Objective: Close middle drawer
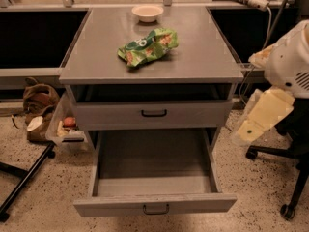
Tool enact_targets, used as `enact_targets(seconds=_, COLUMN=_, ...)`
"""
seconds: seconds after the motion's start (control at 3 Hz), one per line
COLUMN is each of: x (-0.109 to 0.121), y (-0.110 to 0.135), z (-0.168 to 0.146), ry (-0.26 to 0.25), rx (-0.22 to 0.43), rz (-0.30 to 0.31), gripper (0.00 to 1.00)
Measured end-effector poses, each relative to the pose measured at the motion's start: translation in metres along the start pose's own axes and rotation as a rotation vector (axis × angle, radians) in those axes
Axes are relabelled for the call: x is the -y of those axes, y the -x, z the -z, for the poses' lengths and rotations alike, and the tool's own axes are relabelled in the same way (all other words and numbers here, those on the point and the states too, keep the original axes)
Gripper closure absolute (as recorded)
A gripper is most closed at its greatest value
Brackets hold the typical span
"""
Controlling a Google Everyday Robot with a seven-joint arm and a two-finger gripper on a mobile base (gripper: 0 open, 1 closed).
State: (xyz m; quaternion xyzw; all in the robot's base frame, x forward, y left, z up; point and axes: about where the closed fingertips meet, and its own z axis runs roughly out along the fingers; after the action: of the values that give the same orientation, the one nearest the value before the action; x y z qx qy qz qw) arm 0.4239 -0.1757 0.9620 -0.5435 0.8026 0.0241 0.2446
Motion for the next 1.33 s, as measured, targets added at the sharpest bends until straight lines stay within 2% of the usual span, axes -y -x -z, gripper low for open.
enact_targets(seconds=0.33, x=-0.032, y=-0.01, z=-0.029, ry=0.001, rx=0.023, rz=-0.086, gripper=0.0)
enact_targets(seconds=0.67, x=-0.067, y=-0.033, z=-0.072, ry=0.023, rx=0.044, rz=-0.174, gripper=0.0)
enact_targets(seconds=1.0, x=-0.105, y=-0.052, z=-0.142, ry=0.089, rx=0.05, rz=-0.232, gripper=0.0)
enact_targets(seconds=1.33, x=-0.105, y=-0.052, z=-0.142, ry=0.089, rx=0.05, rz=-0.232, gripper=0.0)
